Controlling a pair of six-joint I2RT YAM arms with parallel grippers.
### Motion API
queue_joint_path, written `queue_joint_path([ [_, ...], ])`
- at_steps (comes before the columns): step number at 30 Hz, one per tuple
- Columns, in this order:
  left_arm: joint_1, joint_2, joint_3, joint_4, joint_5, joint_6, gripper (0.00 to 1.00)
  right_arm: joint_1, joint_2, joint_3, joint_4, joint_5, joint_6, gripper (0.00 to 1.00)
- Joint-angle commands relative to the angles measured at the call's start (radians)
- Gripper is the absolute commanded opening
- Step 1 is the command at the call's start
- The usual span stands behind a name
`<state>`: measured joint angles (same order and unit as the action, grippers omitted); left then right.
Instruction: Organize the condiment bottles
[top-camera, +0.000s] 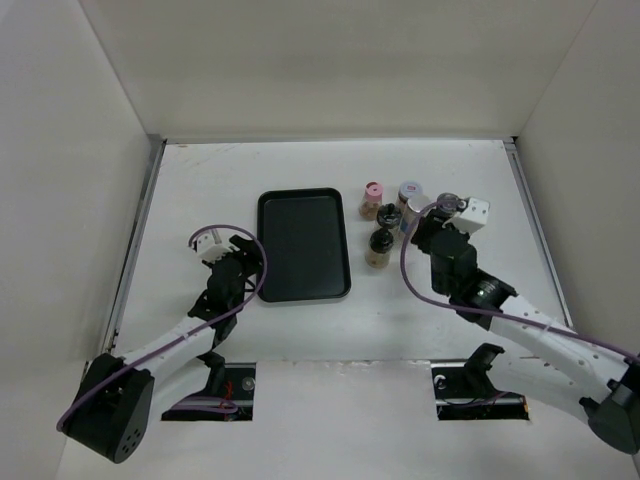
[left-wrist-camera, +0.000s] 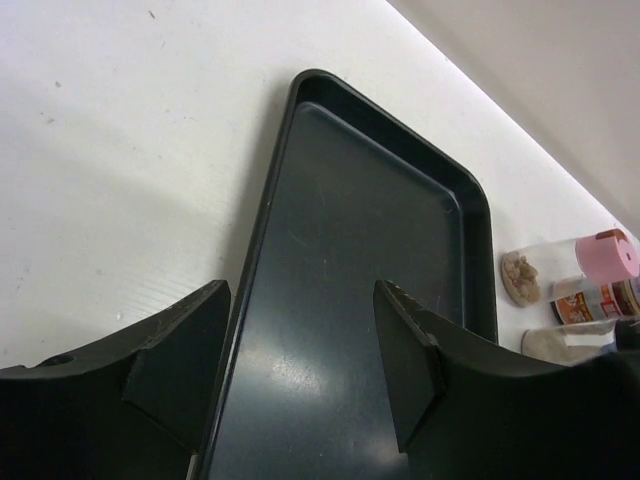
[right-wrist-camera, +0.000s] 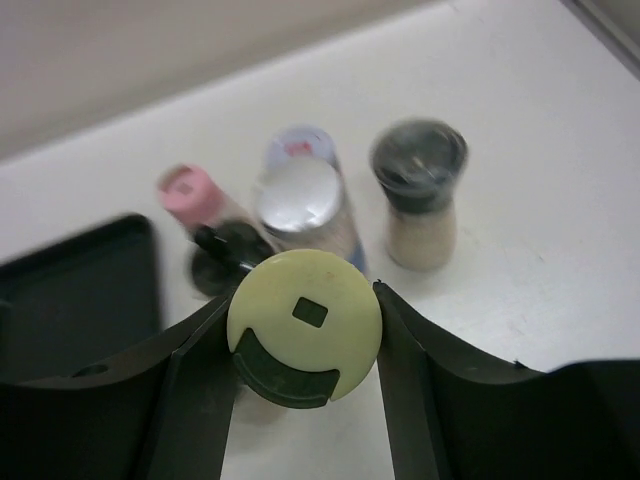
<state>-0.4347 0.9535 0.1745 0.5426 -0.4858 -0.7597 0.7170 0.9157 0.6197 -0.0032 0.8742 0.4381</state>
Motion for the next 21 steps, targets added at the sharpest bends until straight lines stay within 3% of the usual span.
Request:
queue_joint_path([
  [1,0.018,-0.018,-0.013,0.046,0.003,-0.038,0.57,0.09,-0.041,0.141,0.046,0.048,-0.076,0.39],
  [7,0.064,-0.058,-0.047,0.045,0.026,-0.099,0.57,0.152,0.263,0.331,0.296,-0.249,-0.122,0.38],
  [15,0.126,-0.073,-0.07,0.042,0.104,-0.142,0.57,0.154,0.901,0.828,0.286,-0.448,-0.111,0.38],
  [21,0.135,-0.078,-0.075,0.04,0.112,-0.147,0.57,0.155,1.222,1.139,0.206,-0.495,-0.116,0.38],
])
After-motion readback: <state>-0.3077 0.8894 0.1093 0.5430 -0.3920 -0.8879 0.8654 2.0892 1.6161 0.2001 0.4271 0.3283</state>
